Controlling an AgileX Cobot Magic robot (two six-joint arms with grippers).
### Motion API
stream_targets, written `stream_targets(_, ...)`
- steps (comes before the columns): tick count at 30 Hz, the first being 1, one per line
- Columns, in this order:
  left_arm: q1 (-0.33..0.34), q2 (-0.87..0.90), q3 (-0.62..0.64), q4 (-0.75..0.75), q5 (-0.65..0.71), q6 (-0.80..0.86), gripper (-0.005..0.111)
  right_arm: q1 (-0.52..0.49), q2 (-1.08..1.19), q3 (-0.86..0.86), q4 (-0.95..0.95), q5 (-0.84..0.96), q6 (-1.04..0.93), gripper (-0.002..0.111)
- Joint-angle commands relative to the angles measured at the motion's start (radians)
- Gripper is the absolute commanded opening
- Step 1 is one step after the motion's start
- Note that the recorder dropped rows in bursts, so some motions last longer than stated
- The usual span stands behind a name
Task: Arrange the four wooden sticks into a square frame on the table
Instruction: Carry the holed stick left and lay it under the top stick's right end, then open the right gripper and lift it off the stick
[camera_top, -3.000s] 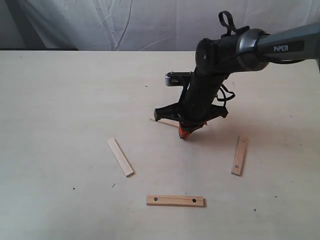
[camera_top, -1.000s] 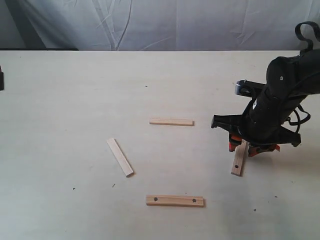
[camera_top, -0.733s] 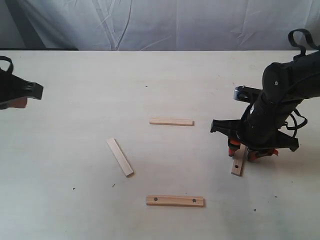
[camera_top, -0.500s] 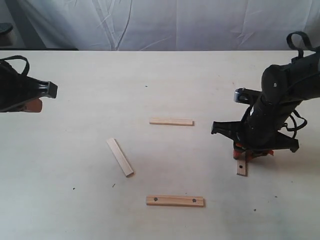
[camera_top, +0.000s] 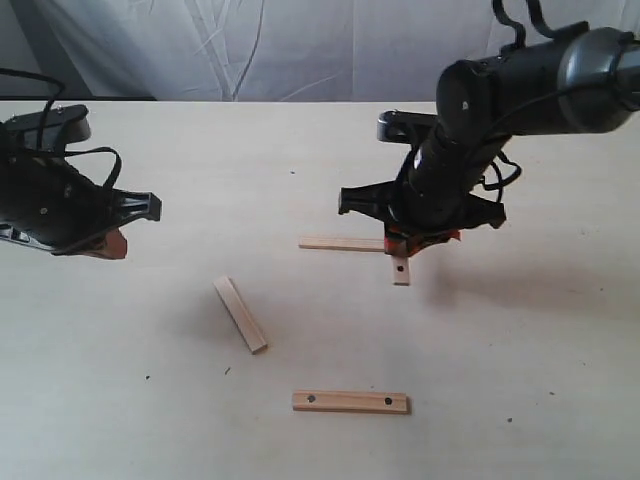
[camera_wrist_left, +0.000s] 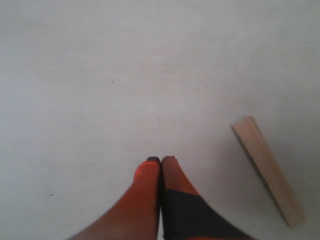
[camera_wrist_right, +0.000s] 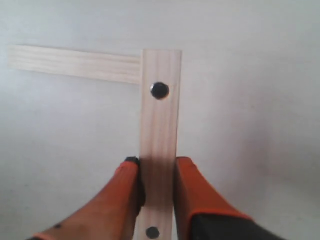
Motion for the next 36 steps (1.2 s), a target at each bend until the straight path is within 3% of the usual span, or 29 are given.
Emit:
stream_targets(1, 0.000, 0.040, -0.005, -0.078, -0.021, 0.035, 0.000, 0.016, 0.100, -0.094, 0.009, 0.056, -0.037, 0.000)
stream_targets(6, 0.000, 0.044, -0.005, -0.169, -0.023, 0.126, 0.000, 0.016, 0.179, -0.151, 0.027, 0.060, -0.046, 0.000)
stream_targets(19, 0.000, 0.044, -0.005, -0.184, -0.041, 0.129, 0.000, 0.016, 0.205, -0.161, 0.029, 0.059, -0.044, 0.001)
stream_targets(22, 0.000, 0.044, -0.005, -0.184, -0.041, 0.129, 0.000, 0.016, 0.205, -0.161, 0.029, 0.059, -0.043, 0.011)
stream_targets(27, 0.000, 0.044, -0.005, -0.184, -0.043, 0.129, 0.000, 0.016, 0.179, -0.161, 0.029, 0.066, -0.043, 0.049)
stream_targets(36, 0.000, 0.038, -0.023, -0.180, -0.053, 0.123, 0.000, 0.051, 0.048, -0.161, 0.004, 0.099, -0.072, 0.050)
